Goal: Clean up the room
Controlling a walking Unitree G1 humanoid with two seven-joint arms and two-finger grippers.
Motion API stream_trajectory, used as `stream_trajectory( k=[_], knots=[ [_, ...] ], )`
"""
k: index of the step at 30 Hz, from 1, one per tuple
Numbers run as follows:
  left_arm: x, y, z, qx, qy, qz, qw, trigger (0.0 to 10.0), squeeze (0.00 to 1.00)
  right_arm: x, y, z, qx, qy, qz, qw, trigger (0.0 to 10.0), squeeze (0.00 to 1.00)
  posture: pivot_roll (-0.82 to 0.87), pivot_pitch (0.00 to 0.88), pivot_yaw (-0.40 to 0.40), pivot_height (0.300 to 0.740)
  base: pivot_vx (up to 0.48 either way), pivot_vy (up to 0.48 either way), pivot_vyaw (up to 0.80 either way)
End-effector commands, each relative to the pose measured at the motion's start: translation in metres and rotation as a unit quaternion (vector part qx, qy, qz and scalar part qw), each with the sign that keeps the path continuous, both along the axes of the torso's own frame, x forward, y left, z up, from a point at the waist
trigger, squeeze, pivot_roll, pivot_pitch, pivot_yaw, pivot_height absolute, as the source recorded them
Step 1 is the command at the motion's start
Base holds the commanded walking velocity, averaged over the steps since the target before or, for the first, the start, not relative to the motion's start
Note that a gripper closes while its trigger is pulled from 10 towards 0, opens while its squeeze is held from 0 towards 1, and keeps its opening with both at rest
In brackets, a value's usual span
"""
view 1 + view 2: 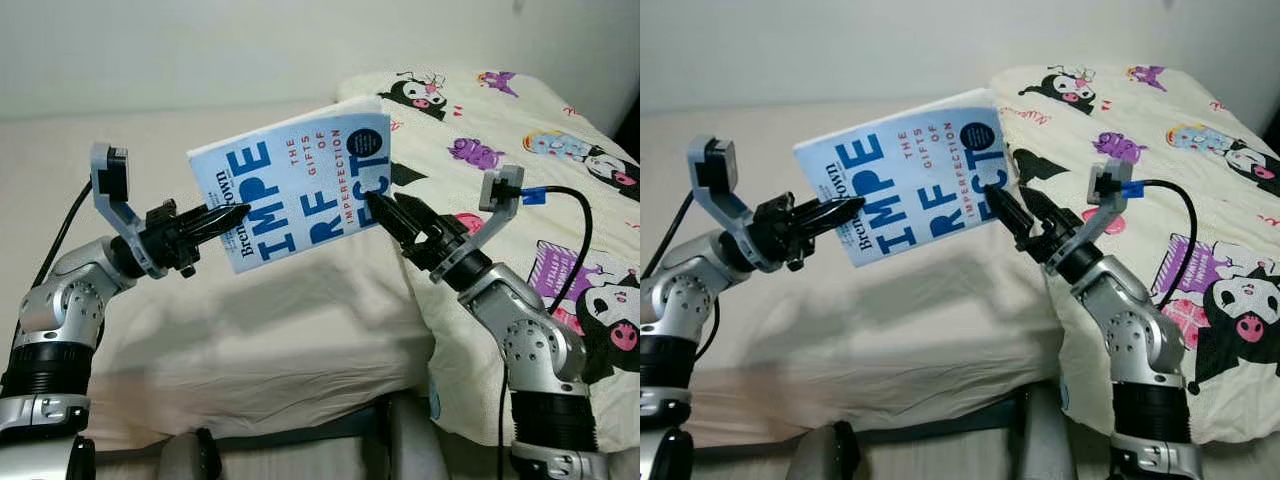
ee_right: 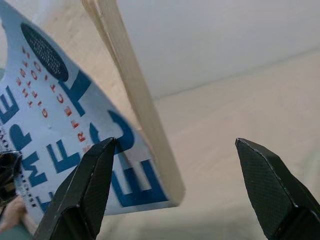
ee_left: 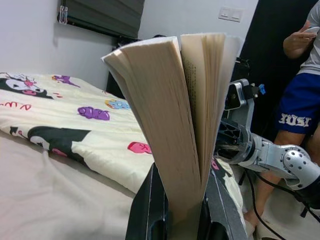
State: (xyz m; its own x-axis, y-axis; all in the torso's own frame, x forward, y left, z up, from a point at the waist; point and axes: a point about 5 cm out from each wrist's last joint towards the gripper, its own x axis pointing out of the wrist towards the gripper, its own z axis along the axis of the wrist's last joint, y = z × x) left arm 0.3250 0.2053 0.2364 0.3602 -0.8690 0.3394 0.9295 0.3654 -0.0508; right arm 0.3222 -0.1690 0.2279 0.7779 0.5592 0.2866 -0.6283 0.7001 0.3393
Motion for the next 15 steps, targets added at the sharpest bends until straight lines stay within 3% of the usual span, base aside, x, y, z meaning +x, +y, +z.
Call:
stream_trajectory(
  k=[1,7,15],
  knots=[
    [-0.001,0.006,0.013,0.014,-0.031,0.003,0.999,0.0,0.0,-0.002,-0.003,0.0,-0.002,-0.006,-0.008,1.0,10.0,0.0,-0.08,0.107,0.066,0.461,0.0,0.0,0.0],
    [-0.002,0.0,0.013,0.05,-0.035,-0.031,0.998,0.0,0.0,-0.014,-0.004,0.003,-0.035,-0.031,0.039,0.998,10.0,0.0,-0.08,0.105,0.069,0.461,0.0,0.0,0.0],
    [-0.005,-0.013,0.005,0.079,-0.031,-0.071,0.994,0.0,0.0,-0.02,-0.01,-0.004,-0.052,-0.023,0.064,0.996,10.0,0.0,-0.08,0.1,0.065,0.461,0.0,0.0,0.0]
  ],
)
